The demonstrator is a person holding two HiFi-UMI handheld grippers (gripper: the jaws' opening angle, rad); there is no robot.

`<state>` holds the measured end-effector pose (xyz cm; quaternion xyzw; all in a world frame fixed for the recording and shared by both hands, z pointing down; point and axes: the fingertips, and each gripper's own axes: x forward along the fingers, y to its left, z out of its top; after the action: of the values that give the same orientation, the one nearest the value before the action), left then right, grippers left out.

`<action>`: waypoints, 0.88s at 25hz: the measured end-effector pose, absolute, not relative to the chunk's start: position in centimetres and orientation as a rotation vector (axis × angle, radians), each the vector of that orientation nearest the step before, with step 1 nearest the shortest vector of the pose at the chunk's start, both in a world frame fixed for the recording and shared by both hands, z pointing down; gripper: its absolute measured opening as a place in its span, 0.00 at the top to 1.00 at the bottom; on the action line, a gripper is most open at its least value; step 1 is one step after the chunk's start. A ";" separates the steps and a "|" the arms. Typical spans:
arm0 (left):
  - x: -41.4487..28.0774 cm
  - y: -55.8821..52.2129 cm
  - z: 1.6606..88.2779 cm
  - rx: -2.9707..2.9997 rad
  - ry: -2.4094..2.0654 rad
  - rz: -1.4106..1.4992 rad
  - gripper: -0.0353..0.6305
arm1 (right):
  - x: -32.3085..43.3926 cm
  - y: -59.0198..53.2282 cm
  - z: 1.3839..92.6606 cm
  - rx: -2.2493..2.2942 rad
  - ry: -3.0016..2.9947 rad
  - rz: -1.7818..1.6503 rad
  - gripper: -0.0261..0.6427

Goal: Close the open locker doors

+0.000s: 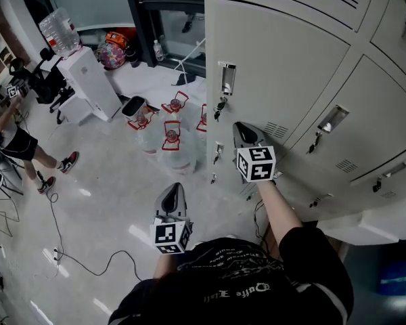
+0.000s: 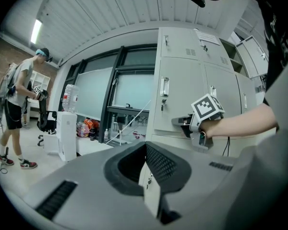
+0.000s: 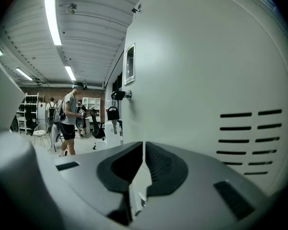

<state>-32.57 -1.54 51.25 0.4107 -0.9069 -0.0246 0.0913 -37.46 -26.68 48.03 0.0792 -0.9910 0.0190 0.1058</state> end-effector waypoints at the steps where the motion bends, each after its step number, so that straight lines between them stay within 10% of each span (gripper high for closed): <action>1: -32.5 -1.6 51.2 1.221 -2.694 -0.073 0.94 | -37.5 -26.9 48.0 0.239 -2.919 0.055 0.93; 22: -30.6 -2.9 51.1 1.240 -2.676 -0.073 0.94 | -37.5 -28.9 48.2 0.300 -2.884 0.078 0.94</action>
<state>-30.65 -2.89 51.09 0.4183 -0.9029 -0.0248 0.0955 -37.50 -28.94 48.17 0.1026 -0.9871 0.0267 0.1201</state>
